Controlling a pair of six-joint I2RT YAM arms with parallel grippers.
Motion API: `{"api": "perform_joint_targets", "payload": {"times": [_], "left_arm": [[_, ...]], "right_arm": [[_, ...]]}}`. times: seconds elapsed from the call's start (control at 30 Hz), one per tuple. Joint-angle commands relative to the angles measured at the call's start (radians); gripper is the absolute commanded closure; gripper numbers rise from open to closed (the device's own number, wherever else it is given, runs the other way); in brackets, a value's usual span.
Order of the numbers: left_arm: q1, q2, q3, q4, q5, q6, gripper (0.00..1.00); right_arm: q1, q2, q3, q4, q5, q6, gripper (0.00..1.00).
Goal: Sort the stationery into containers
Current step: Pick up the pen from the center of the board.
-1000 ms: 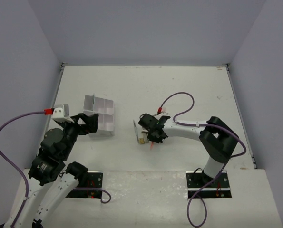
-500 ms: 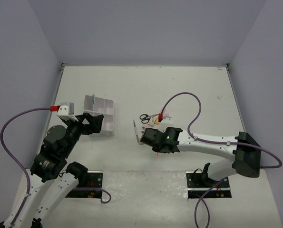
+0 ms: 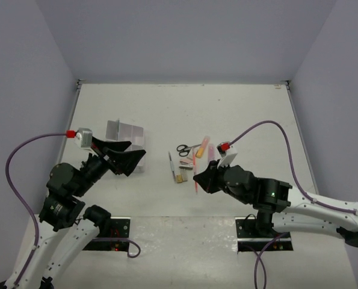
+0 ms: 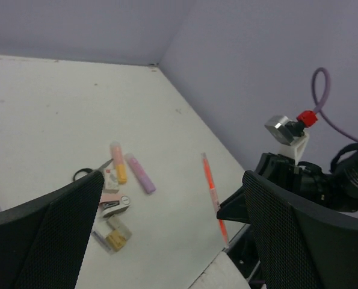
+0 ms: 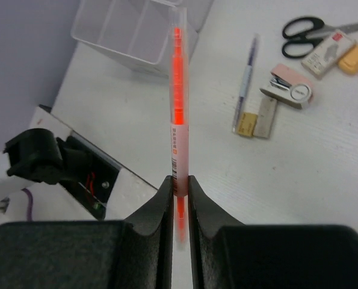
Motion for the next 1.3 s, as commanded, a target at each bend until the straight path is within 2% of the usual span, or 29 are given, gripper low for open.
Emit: {"api": "perform_joint_targets", "payload": {"times": [0.0,0.07,0.23,0.4,0.6,0.73,0.8,0.83,0.87,0.97,1.03,1.07,1.1,1.17,1.23,1.27], "left_arm": [[-0.004,0.027,-0.071,0.307,0.241,-0.136,0.00],[-0.004,0.058,-0.124,0.410,0.309,-0.195,0.00],[-0.005,0.153,-0.159,0.538,0.385,-0.261,0.00],[-0.024,0.230,-0.179,0.685,0.437,-0.323,0.00],[-0.144,0.302,-0.172,0.751,0.424,-0.320,0.03],[-0.185,0.326,-0.185,0.779,0.417,-0.309,0.11],[-0.188,0.326,-0.190,0.782,0.415,-0.309,0.18],[-0.188,0.326,-0.192,0.785,0.415,-0.308,0.29],[-0.190,0.328,-0.192,0.784,0.415,-0.309,0.34],[-0.194,0.346,-0.179,0.784,0.418,-0.311,0.60],[-0.198,0.365,-0.167,0.784,0.422,-0.313,0.71],[-0.201,0.374,-0.161,0.784,0.425,-0.314,0.84],[-0.202,0.381,-0.156,0.782,0.432,-0.315,0.90],[-0.203,0.392,-0.146,0.773,0.445,-0.313,0.99],[-0.203,0.388,-0.129,0.704,0.430,-0.267,1.00],[-0.203,0.384,-0.102,0.616,0.389,-0.242,1.00]], "right_arm": [[0.006,-0.067,-0.015,0.247,-0.187,-0.215,1.00],[0.005,-0.087,-0.035,0.307,-0.253,-0.244,1.00],[0.006,-0.098,-0.062,0.385,-0.328,-0.276,1.00],[0.006,-0.034,-0.023,0.440,-0.388,-0.292,1.00],[0.006,0.030,0.026,0.450,-0.406,-0.306,1.00],[0.004,0.054,0.054,0.454,-0.415,-0.317,1.00],[0.006,0.057,0.062,0.451,-0.417,-0.318,1.00],[0.004,0.057,0.067,0.448,-0.415,-0.318,1.00],[0.005,0.058,0.072,0.446,-0.415,-0.318,1.00],[0.004,0.073,0.076,0.446,-0.418,-0.323,1.00],[0.006,0.093,0.080,0.446,-0.416,-0.329,1.00],[0.006,0.100,0.082,0.444,-0.411,-0.330,1.00],[0.006,0.103,0.082,0.442,-0.401,-0.332,1.00],[0.005,0.103,0.083,0.436,-0.367,-0.334,1.00],[0.006,0.093,0.080,0.418,-0.324,-0.328,1.00],[0.006,0.083,0.077,0.403,-0.286,-0.318,0.99]]}}
